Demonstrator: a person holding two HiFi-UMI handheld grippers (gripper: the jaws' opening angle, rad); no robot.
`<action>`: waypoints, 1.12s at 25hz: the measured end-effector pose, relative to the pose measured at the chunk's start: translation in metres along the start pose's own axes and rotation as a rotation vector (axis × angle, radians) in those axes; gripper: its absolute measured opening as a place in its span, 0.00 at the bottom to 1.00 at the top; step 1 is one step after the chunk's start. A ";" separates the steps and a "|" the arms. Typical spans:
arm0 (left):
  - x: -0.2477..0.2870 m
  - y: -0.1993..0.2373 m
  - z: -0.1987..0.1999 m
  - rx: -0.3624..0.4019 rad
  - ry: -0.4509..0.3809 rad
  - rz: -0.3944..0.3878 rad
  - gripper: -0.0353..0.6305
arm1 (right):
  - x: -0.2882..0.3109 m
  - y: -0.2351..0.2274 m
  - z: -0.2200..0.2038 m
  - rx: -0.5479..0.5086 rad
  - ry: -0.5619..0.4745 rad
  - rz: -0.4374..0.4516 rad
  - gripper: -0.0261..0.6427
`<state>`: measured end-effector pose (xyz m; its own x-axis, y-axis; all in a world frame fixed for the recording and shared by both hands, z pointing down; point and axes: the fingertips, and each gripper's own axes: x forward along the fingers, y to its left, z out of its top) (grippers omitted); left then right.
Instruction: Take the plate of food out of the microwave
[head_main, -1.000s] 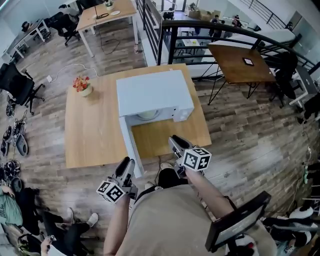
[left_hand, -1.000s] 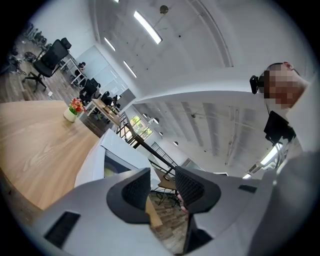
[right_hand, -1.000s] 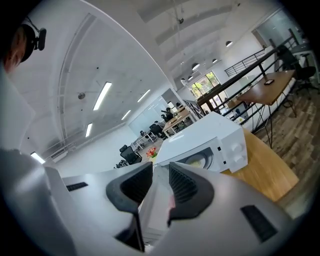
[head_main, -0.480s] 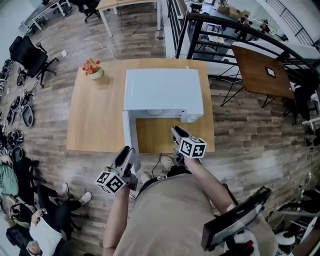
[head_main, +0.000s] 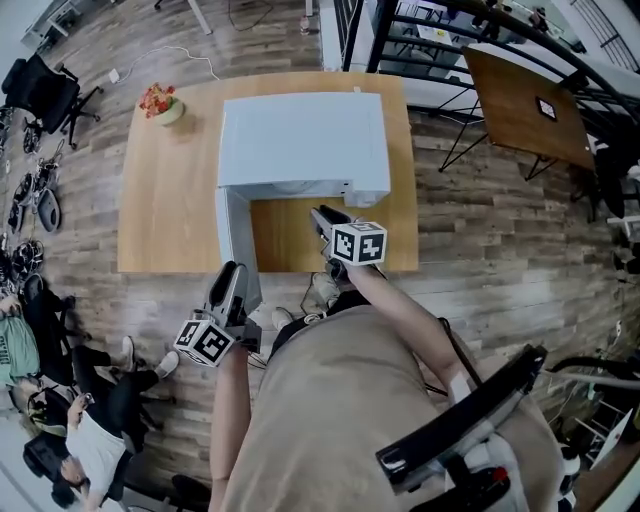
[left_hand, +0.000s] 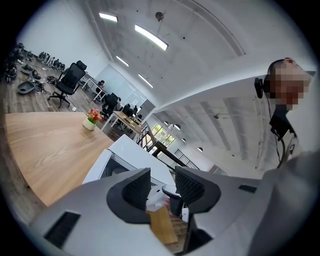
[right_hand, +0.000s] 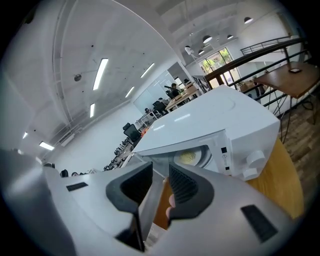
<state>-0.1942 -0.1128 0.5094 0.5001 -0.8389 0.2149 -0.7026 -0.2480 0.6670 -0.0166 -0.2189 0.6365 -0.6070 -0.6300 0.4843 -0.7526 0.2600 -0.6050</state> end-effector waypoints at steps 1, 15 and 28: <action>0.002 -0.001 -0.002 -0.001 0.000 0.007 0.29 | 0.000 -0.002 0.001 0.001 0.003 0.004 0.17; 0.027 0.002 -0.009 0.033 0.000 0.091 0.25 | 0.037 -0.056 -0.013 0.199 -0.002 -0.060 0.18; 0.042 0.015 0.007 0.122 0.089 0.106 0.06 | 0.135 -0.110 -0.045 0.247 -0.085 -0.312 0.40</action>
<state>-0.1872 -0.1551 0.5231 0.4587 -0.8186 0.3456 -0.8074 -0.2215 0.5469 -0.0273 -0.2996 0.7964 -0.3281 -0.7119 0.6209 -0.8069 -0.1306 -0.5761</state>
